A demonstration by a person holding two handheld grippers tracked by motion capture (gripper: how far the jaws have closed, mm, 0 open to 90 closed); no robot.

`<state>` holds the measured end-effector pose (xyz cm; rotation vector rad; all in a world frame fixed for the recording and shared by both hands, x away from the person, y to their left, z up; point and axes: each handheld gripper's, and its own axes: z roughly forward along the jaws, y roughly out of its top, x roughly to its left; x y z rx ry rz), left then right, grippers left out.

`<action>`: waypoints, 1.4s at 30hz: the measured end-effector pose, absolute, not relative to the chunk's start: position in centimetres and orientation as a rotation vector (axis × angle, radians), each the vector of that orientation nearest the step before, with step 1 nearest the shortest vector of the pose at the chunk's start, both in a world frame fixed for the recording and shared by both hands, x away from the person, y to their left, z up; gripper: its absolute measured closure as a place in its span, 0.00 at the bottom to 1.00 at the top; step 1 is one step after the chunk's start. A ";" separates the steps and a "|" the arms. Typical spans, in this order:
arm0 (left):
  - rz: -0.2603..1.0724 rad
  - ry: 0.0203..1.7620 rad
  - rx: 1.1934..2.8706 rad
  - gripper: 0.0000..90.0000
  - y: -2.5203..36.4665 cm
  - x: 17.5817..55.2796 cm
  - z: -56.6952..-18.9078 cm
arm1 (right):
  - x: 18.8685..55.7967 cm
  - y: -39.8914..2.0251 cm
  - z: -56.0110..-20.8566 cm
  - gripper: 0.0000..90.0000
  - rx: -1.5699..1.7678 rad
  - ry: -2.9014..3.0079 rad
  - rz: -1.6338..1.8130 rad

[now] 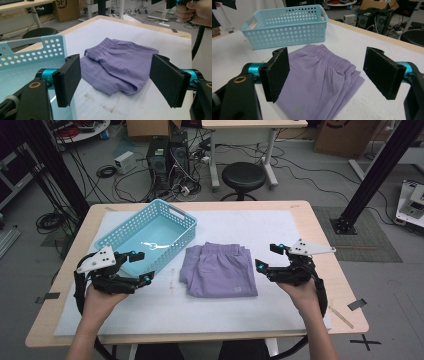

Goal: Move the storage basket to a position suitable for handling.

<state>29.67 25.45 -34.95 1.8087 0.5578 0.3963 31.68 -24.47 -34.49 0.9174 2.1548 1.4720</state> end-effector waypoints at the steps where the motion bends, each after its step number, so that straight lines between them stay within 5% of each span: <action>1: 0.398 0.558 1.810 0.28 25.5 29.7 -35.0 | 31.7 -24.4 -34.5 0.24 0.916 2.154 1.473; 42: 0.450 0.680 1.772 0.28 26.8 30.0 -38.0 | 32.9 -24.2 -37.1 0.24 0.991 2.171 1.454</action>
